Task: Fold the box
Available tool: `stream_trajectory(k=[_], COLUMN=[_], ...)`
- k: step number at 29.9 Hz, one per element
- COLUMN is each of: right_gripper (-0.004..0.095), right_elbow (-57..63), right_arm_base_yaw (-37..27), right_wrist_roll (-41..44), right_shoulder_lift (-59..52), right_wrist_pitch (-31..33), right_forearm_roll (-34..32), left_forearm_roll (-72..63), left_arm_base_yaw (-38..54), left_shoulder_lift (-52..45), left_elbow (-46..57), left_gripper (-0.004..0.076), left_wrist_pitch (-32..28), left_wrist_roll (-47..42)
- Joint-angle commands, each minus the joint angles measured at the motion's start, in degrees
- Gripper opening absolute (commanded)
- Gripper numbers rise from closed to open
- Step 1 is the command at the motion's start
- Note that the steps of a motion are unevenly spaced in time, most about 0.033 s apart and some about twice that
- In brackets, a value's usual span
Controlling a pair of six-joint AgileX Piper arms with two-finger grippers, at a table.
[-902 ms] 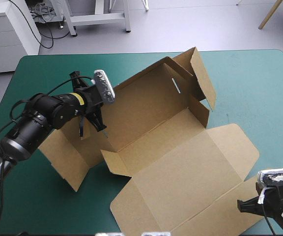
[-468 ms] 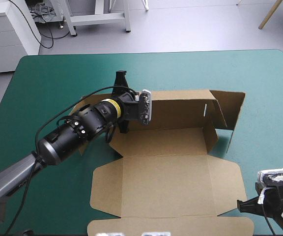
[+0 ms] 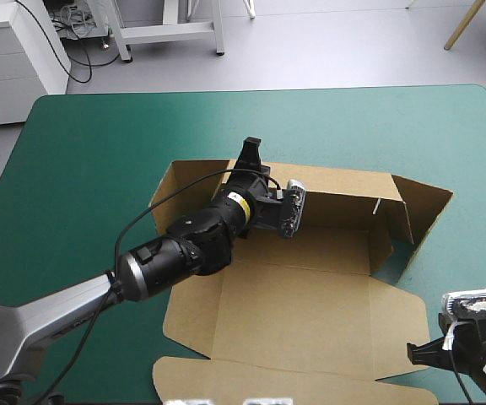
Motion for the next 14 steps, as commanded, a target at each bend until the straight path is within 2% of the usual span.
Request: stream_trajectory(k=[1, 4, 9, 14], right_gripper=[-0.0019, -0.0019, -0.0019, -0.0019], right_elbow=[-1.32, -1.32, -1.32, -1.32], right_arm_base_yaw=[-0.35, -0.35, -0.35, -0.35], right_wrist_roll=[-0.46, -0.46, -0.46, -0.46], right_shoulder_lift=[0.51, 0.51, 0.51, 0.51], right_wrist_pitch=[-3.39, -3.39, -3.39, -3.39], right_forearm_roll=[0.37, 0.37, 0.37, 0.37], left_forearm_roll=[14.20, 21.89, 29.70, 29.76], left_arm_base_yaw=[-2.87, -4.00, -4.75, -4.75], left_shoulder_lift=[-1.43, -1.09, -1.09, -1.09], left_elbow=[-1.35, 1.31, 6.97, 9.58], left_gripper=[-0.0010, -0.0010, -0.0010, -0.0010], left_wrist_pitch=[1.99, 4.65, 12.39, 13.89], left_wrist_roll=[-10.66, -18.21, -26.40, -28.48])
